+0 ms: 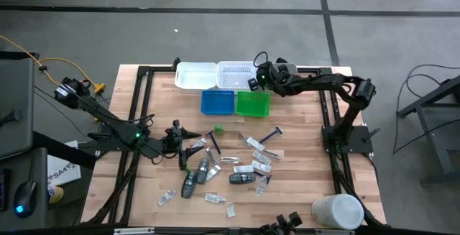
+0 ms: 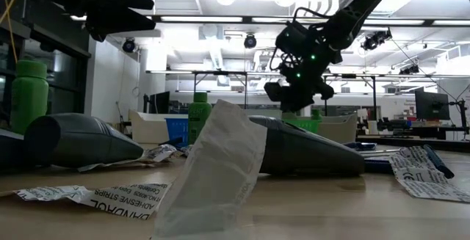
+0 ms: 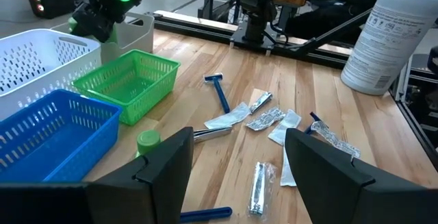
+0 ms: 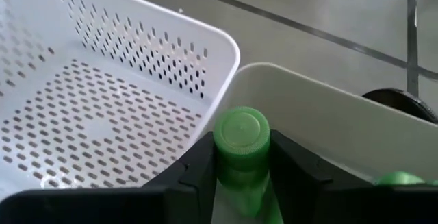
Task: Pick & Place Travel size toiletries
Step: Put the green shampoo bottle into the gray bin
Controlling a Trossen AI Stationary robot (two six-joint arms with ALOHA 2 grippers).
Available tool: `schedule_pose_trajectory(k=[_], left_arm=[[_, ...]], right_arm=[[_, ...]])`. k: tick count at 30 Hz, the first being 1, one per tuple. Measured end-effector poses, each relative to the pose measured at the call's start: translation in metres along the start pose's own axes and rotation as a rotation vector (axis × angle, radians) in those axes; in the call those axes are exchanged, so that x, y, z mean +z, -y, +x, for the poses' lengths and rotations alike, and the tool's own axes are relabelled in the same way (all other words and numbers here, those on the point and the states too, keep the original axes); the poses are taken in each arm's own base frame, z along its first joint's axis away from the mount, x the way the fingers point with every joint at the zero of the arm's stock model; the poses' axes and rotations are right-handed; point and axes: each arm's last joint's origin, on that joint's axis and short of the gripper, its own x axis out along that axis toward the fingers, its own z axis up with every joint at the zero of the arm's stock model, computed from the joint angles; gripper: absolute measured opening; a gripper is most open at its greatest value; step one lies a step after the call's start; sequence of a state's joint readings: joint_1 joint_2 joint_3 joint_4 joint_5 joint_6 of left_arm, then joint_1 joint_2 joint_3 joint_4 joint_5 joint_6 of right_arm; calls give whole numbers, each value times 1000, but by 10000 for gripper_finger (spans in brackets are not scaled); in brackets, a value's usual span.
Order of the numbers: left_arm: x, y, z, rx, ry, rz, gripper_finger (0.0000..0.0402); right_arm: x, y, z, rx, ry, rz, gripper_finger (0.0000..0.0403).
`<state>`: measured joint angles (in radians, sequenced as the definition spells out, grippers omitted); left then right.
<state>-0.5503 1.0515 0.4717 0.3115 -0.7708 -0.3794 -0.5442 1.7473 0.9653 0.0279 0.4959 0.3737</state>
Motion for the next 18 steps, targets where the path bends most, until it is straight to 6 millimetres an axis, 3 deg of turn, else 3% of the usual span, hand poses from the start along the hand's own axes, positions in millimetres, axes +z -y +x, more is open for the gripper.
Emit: schedule_pose_trajectory(k=[12, 18], left_arm=[[0, 0, 0, 0, 0, -3, 230], [0, 0, 0, 0, 0, -11, 230]], right_arm=[[0, 2, 0, 16, -18, -3, 117], [3, 7, 0, 8, -18, 32, 173]])
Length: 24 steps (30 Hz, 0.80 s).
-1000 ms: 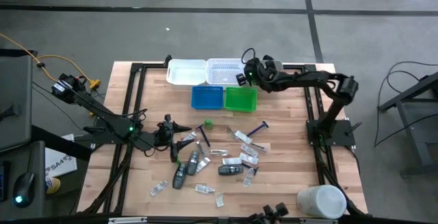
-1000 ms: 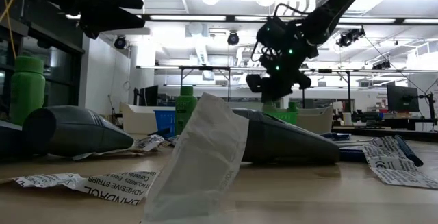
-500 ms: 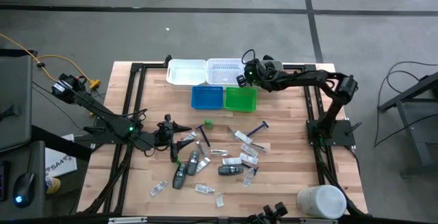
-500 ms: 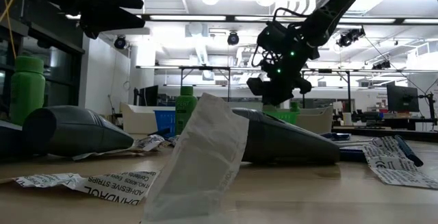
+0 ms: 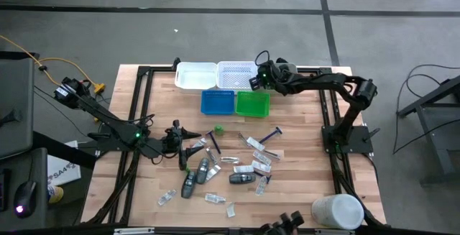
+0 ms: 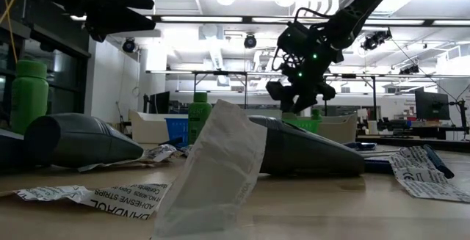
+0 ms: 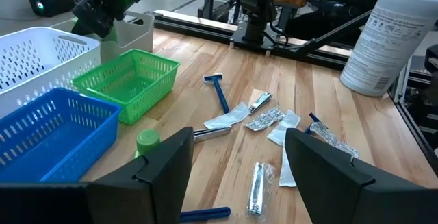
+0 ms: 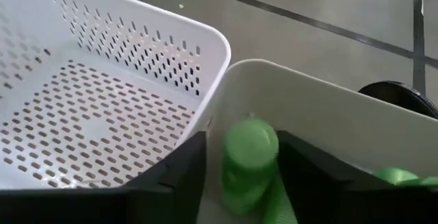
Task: Pick & Place Travel size toiletries
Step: Put the green shampoo bottle into the gray bin
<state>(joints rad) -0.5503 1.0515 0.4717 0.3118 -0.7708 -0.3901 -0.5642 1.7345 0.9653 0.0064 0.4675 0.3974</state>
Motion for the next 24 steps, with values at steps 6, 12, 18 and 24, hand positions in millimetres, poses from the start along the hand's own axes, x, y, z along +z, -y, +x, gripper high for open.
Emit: schedule_pose_trajectory(k=[6, 12, 18, 24], left_arm=[[0, 0, 0, 0, 0, -10, 230], [5, 1, 0, 27, 43, -35, 230], [18, -8, 10, 120, 4, 12, 230], [24, -38, 30, 169, -136, 98, 230]], right_arm=[[1, 0, -1, 25, -4, -1, 243], [19, 5, -27, 65, 44, -4, 262], [37, 8, -78, 192, 92, -47, 257], [34, 9, -138, 315, 89, -204, 256]])
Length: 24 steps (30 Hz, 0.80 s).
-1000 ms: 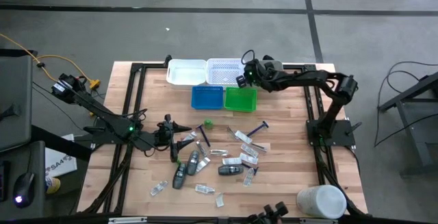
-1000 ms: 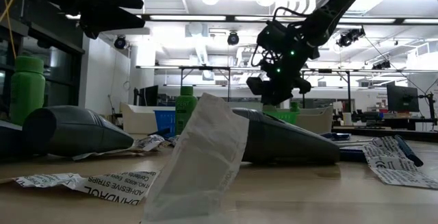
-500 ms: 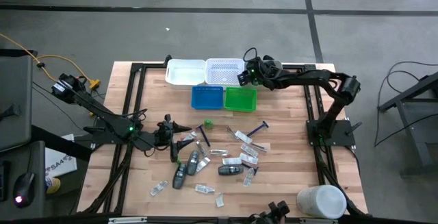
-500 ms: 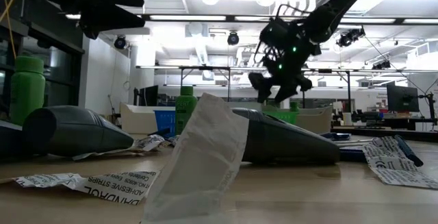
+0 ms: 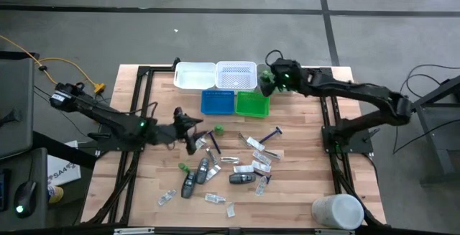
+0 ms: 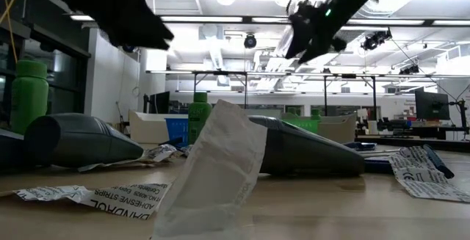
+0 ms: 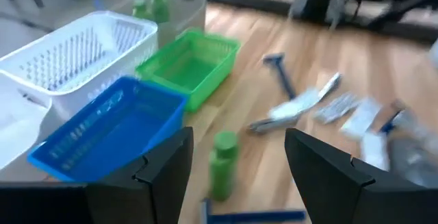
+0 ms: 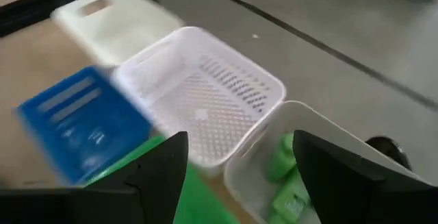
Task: Pick & Place Travel size toiletries
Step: Put the green shampoo bottle into the gray bin
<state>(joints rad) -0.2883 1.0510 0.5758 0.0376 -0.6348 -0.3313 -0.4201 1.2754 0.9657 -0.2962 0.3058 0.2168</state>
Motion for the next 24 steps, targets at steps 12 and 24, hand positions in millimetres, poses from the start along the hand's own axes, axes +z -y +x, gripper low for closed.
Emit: schedule_pose_trajectory(k=[12, 24], left_arm=[[3, -41, 35, -123, -120, 184, 230], [-35, -40, 80, -122, -297, 206, 230]], right_arm=[[-20, -49, -79, 264, -2, -242, 256], [-43, -84, -110, 409, -24, -317, 256]])
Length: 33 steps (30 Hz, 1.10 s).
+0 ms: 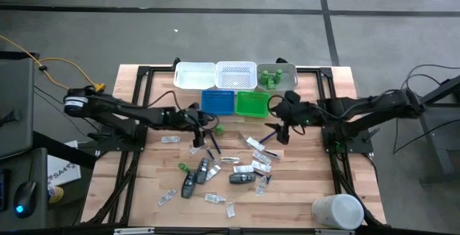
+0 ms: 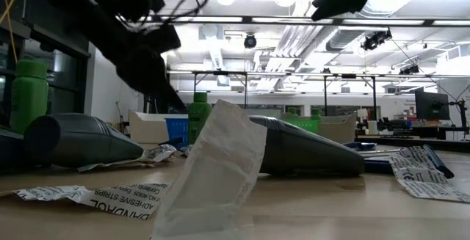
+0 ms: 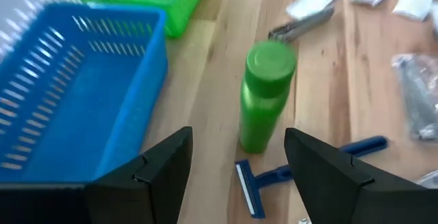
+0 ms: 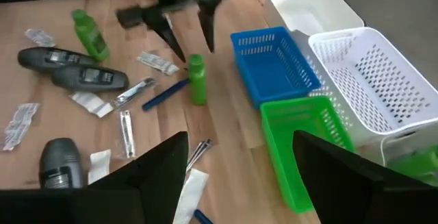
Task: Pick & Place Travel size toiletries
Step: Put the green shampoo bottle into the gray bin
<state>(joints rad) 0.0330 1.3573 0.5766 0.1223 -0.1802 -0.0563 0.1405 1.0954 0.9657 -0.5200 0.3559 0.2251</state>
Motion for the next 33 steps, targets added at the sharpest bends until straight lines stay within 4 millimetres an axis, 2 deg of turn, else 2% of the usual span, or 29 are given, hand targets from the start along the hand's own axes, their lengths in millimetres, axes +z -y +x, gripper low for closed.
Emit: schedule_pose_trajectory(k=[8, 13, 20, 24, 31, 33], left_arm=[[-10, 6, 30, -41, 4, 7, 230], [-15, 8, 41, -44, 5, 6, 230], [-14, 9, 46, -65, 43, 0, 225], [-14, 10, 46, -65, 46, 0, 187], [-13, 10, 46, -66, 51, -8, 82], [-11, 9, 44, -67, 66, -10, 76]], right_arm=[[-4, -16, -7, 5, 20, -40, 256], [-5, -22, -9, 10, 27, -55, 256], [-6, -24, -8, 14, 23, -57, 256], [-6, -24, -8, 15, 23, -57, 256], [-6, -24, -9, 20, 22, -44, 256], [-6, -26, -7, 25, 26, -37, 256]])
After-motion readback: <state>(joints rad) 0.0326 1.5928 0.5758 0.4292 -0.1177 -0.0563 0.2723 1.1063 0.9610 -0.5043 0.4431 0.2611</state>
